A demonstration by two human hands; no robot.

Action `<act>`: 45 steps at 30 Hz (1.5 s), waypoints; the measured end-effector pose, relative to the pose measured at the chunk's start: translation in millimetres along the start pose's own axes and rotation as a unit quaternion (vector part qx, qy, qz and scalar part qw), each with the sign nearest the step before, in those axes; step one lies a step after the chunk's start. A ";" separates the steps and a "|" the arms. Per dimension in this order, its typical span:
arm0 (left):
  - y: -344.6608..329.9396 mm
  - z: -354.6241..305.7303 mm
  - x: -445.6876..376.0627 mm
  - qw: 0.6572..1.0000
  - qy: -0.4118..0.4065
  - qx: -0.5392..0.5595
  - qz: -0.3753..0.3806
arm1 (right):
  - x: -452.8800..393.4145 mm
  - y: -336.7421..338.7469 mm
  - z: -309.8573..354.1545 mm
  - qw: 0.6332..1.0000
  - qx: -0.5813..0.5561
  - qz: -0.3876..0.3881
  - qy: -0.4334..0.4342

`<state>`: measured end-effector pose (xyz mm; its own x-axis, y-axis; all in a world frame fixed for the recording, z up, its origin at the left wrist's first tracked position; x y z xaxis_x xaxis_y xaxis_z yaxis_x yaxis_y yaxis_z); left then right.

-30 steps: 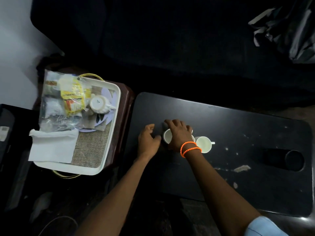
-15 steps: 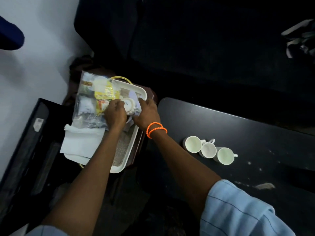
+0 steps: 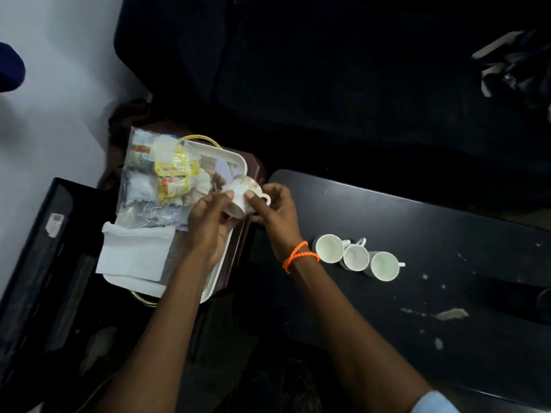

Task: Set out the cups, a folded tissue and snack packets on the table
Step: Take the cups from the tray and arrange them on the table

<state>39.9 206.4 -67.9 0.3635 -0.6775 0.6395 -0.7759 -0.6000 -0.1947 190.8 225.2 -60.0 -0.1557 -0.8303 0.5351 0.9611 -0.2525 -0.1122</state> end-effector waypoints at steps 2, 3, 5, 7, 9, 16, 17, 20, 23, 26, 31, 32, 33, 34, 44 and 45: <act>-7.4 20.7 19.9 0.997 0.027 0.004 0.074 | 14.0 28.8 -8.9 0.998 -0.031 -0.008 -0.047; -9.4 33.2 28.8 0.994 0.048 -0.003 0.103 | 21.5 47.1 -13.7 0.998 -0.019 -0.010 -0.056; -10.4 64.9 44.2 0.985 0.096 -0.040 0.137 | 35.8 87.3 -25.4 0.998 0.024 -0.014 -0.055; -11.7 98.9 59.7 0.973 0.131 -0.115 0.153 | 53.1 124.0 -39.2 0.996 0.076 -0.031 -0.047; -16.3 130.6 75.7 0.957 0.144 -0.185 0.169 | 71.6 153.3 -55.3 0.988 0.140 -0.065 -0.025; -38.7 207.3 110.8 0.944 0.121 -0.295 0.084 | 112.5 221.6 -98.4 0.918 0.232 -0.321 0.002; -40.6 212.2 113.0 0.943 0.113 -0.305 0.068 | 111.6 225.1 -101.0 0.910 0.236 -0.341 0.007; -44.8 221.5 119.5 0.935 0.086 -0.343 0.038 | 104.0 226.6 -105.7 0.888 0.269 -0.372 0.025; -47.9 223.6 122.3 0.931 0.075 -0.356 0.012 | 93.5 222.1 -109.6 0.875 0.291 -0.387 0.019; -50.7 221.2 119.7 0.937 0.076 -0.341 0.000 | 85.4 217.5 -110.9 0.876 0.282 -0.390 -0.002; -51.6 215.9 112.5 0.944 0.060 -0.323 -0.014 | 80.8 215.1 -109.1 0.911 0.222 -0.346 0.013; -50.8 213.5 111.3 0.944 0.058 -0.324 -0.029 | 82.0 216.3 -109.1 0.920 0.216 -0.327 0.011; -49.1 211.4 110.7 0.943 0.060 -0.323 -0.053 | 84.1 220.1 -109.2 0.927 0.209 -0.312 0.007; -47.1 210.7 111.3 0.942 0.068 -0.317 -0.084 | 86.4 227.1 -107.1 0.927 0.213 -0.309 0.004; -90.8 270.1 201.0 0.889 0.369 -0.266 -0.050 | 53.7 320.0 -18.1 0.833 0.460 -0.286 0.110; -104.0 274.4 207.1 0.886 0.376 -0.271 -0.008 | 43.4 320.3 -18.3 0.834 0.490 -0.239 0.086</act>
<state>337.3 11.8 -119.3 0.0890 -0.0736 0.9933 -0.9812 -0.1777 0.0747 487.7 99.1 -88.1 -0.5236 -0.8315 0.1856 0.4915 -0.1168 0.8630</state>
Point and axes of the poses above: each hand's wrist, its own x-axis away from the middle knuckle, its own y-axis out of the back of the hand, z = x × y, the point moved 7 cm from there along -x, towards the middle knuckle, and after that the axes turned 9 degrees about -z, right-handed, at the moved point
